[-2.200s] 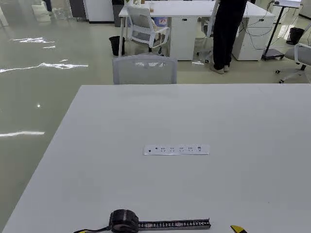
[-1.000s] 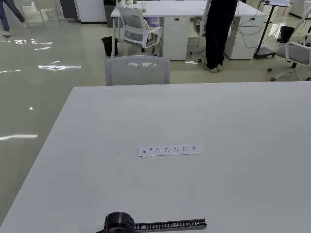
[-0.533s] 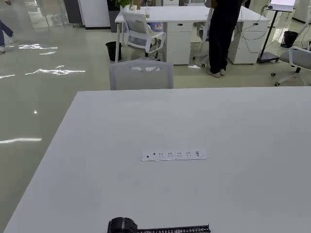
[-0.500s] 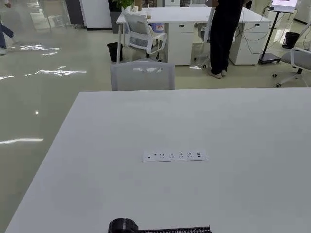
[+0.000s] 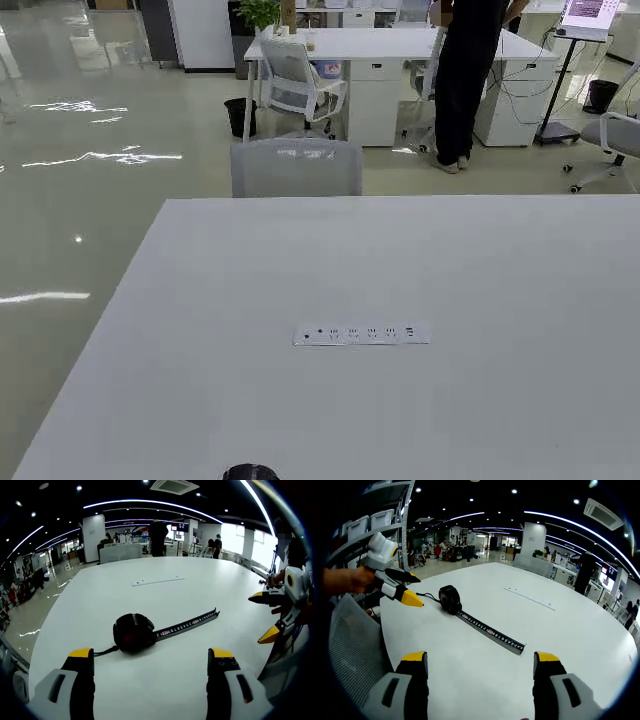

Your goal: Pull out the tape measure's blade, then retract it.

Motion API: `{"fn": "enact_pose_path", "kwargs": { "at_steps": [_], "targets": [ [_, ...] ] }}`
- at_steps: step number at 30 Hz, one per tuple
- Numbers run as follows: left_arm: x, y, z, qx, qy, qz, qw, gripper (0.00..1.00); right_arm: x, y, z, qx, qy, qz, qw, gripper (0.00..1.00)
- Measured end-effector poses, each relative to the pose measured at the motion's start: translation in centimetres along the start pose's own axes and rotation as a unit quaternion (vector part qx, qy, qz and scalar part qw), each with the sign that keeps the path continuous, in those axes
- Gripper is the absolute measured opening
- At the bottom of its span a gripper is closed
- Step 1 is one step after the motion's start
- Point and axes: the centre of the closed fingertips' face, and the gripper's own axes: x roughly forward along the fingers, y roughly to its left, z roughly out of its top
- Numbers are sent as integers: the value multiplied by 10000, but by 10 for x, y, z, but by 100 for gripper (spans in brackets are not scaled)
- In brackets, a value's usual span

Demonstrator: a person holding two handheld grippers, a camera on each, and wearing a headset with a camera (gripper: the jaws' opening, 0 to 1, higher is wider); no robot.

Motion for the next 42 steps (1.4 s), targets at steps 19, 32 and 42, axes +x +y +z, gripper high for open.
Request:
{"fn": "enact_pose_path", "kwargs": {
  "at_steps": [19,32,42],
  "targets": [
    [21,7,18,-182,122,181,9996,90,6,-25,4,-575,15,559,9968,81],
    [38,15,28,-364,190,301,9987,89,11,-36,7,-1120,127,1315,9849,71],
    [49,24,33,-458,195,415,9979,88,22,-49,4,-1362,230,1781,9743,64]
  ]
}}
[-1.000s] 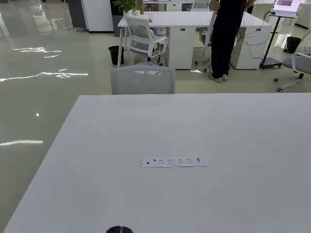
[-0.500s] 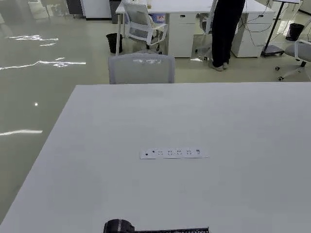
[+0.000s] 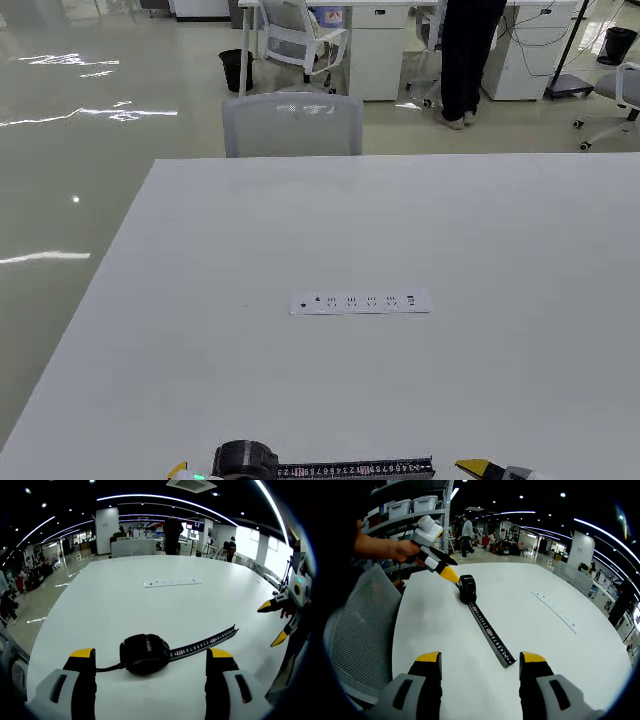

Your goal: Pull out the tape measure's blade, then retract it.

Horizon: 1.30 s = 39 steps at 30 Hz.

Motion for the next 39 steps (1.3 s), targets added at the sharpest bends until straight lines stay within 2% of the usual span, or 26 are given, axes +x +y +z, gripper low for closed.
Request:
{"fn": "enact_pose_path", "kwargs": {
  "at_steps": [9,20,28,33,39],
  "targets": [
    [10,2,3,-81,31,46,10000,88,7,-12,-3,-431,31,375,9984,58],
    [21,4,2,-124,115,86,9998,88,19,-30,-15,-565,224,674,9959,51],
    [27,9,0,-139,200,155,9996,88,33,-34,-24,-703,286,1021,9919,47],
    [37,10,-6,-154,277,141,9994,88,42,-39,-33,-766,356,1137,9899,42],
    [41,12,-9,-166,335,177,9991,88,51,-46,-43,-757,409,1220,9888,39]
  ]
}}
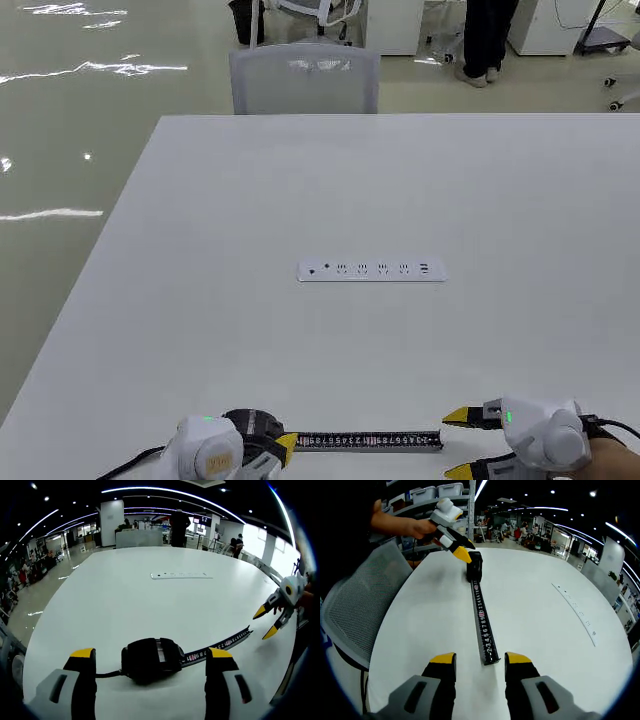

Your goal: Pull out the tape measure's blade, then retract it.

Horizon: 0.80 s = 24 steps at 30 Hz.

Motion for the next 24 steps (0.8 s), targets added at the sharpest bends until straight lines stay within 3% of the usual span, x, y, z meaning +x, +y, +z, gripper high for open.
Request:
{"fn": "enact_pose_path", "kwargs": {
  "at_steps": [14,24],
  "targets": [
    [5,3,-4,-25,74,40,10000,86,22,-11,-17,-39,219,269,9994,29],
    [7,0,-6,-41,61,-10,10000,86,30,-14,-21,-137,257,406,9988,20]
  ]
}}
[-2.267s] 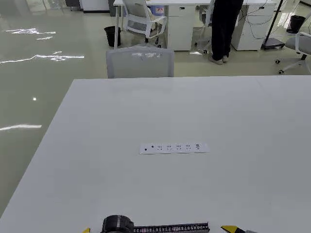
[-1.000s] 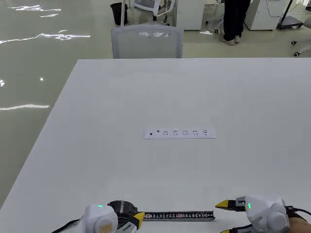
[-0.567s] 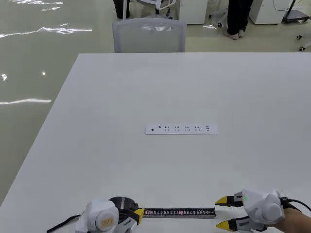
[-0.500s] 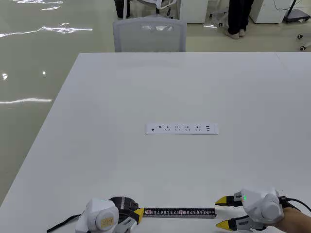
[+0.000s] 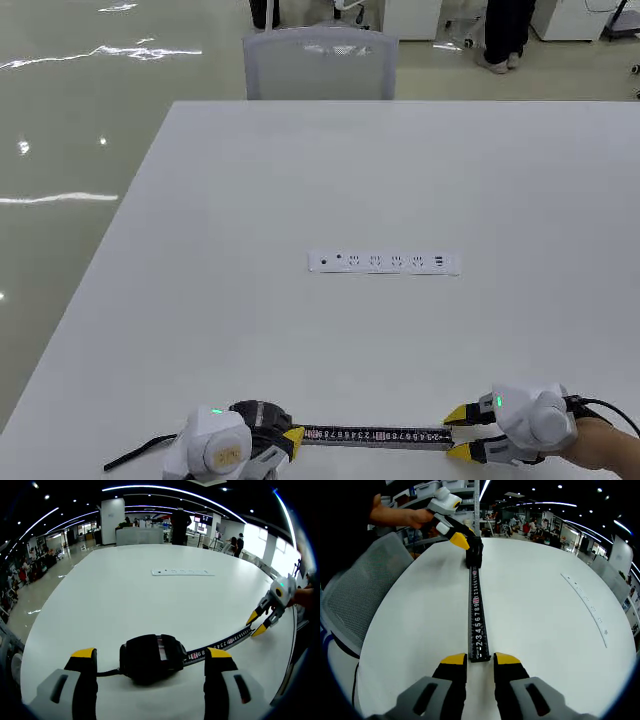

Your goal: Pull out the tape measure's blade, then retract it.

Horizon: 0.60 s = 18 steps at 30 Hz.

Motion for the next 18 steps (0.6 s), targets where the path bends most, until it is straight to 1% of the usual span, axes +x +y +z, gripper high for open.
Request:
{"fn": "enact_pose_path", "kwargs": {
  "at_steps": [3,4,5,8,11,14,15,18],
  "targets": [
    [0,0,0,-19,-18,13,10000,85,2,1,-5,-17,60,38,10000,17],
    [0,0,0,-18,-22,20,10000,85,1,2,-3,-23,-10,63,10000,16],
    [0,0,0,-18,-30,23,10000,85,1,1,-3,-53,-15,35,10000,16],
    [0,0,-2,-58,-35,54,10000,85,1,1,-2,-75,-32,73,9999,15],
    [1,-1,-2,-126,-83,48,9999,86,1,1,-2,-126,-47,81,9999,15],
    [1,-2,-4,-129,-71,77,9999,86,1,2,-1,-180,-51,89,9998,15],
    [2,-2,-4,-163,-72,92,9998,86,0,2,-1,-261,-49,94,9996,14],
    [6,-2,-5,-206,-86,107,9997,86,1,2,-1,-240,-30,97,9997,14]
  ]
}}
